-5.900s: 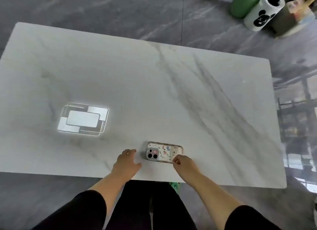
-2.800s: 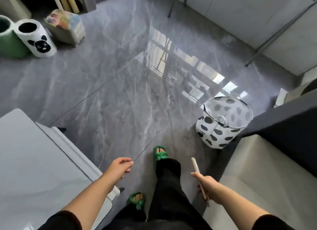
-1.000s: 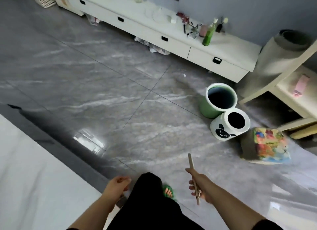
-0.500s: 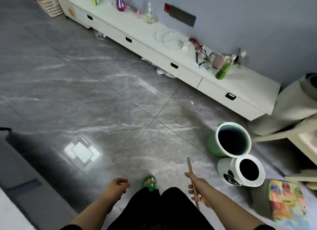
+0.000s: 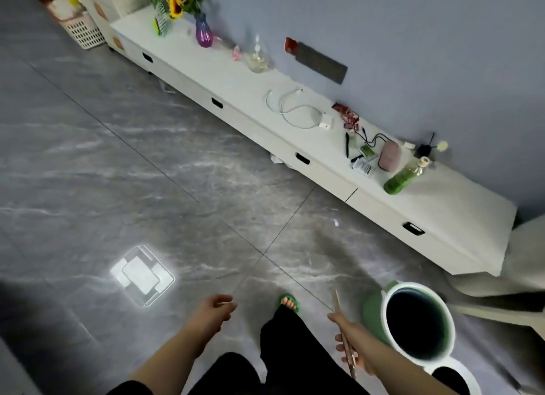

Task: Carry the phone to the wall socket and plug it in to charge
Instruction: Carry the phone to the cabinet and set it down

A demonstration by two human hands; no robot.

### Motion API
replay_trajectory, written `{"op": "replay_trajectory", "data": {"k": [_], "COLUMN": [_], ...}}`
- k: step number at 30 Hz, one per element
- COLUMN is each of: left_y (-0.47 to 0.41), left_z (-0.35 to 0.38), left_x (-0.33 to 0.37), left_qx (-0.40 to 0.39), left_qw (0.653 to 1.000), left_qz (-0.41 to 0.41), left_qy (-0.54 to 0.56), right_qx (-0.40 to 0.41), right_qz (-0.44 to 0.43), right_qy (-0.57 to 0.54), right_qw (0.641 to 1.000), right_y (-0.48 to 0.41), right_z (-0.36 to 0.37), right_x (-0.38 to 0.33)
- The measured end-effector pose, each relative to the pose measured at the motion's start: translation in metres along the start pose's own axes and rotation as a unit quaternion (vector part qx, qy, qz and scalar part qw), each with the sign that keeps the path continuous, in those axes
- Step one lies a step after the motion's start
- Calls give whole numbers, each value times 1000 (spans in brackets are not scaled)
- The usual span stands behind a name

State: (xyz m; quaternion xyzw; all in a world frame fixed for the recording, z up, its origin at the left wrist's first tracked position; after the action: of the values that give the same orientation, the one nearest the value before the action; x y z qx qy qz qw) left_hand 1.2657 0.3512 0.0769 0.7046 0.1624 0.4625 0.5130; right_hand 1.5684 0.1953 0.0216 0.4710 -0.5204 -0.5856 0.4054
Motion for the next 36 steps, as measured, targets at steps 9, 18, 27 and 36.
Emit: {"op": "replay_trajectory", "data": {"k": [9,18,27,36], "left_y": [-54,-144,-251,-338], "left_z": [-85,-199,-218,-208], "left_x": [89,231,391,527], "left_qx": [62,23,-78,-88], "left_qw": [997,999,991,984], "left_qz": [-30,-34,-29,-38], "left_qy": [43,-22,-104,-147], "right_qx": [0,25,-8,7], "right_qz": [-85,-85,-22,-6], "right_qy": [31,-28,-161,-216], "right_qw": [996,996,987,976], "right_y": [-24,-24,-28,-62], "right_z": [39,92,73,-1], "right_x": [-223,-377,-428,-513]}}
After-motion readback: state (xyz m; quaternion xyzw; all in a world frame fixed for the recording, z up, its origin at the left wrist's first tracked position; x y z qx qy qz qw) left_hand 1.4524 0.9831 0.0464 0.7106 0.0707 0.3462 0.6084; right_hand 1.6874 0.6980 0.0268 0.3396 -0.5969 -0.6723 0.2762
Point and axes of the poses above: each hand's wrist, its own y-axis away from the middle knuckle, its own z-axis out of the palm, x = y × z, the point moved 4 cm from there along -y, towards the middle knuckle, and after that the axes turned 10 degrees about -x, right-handed, at the moved point
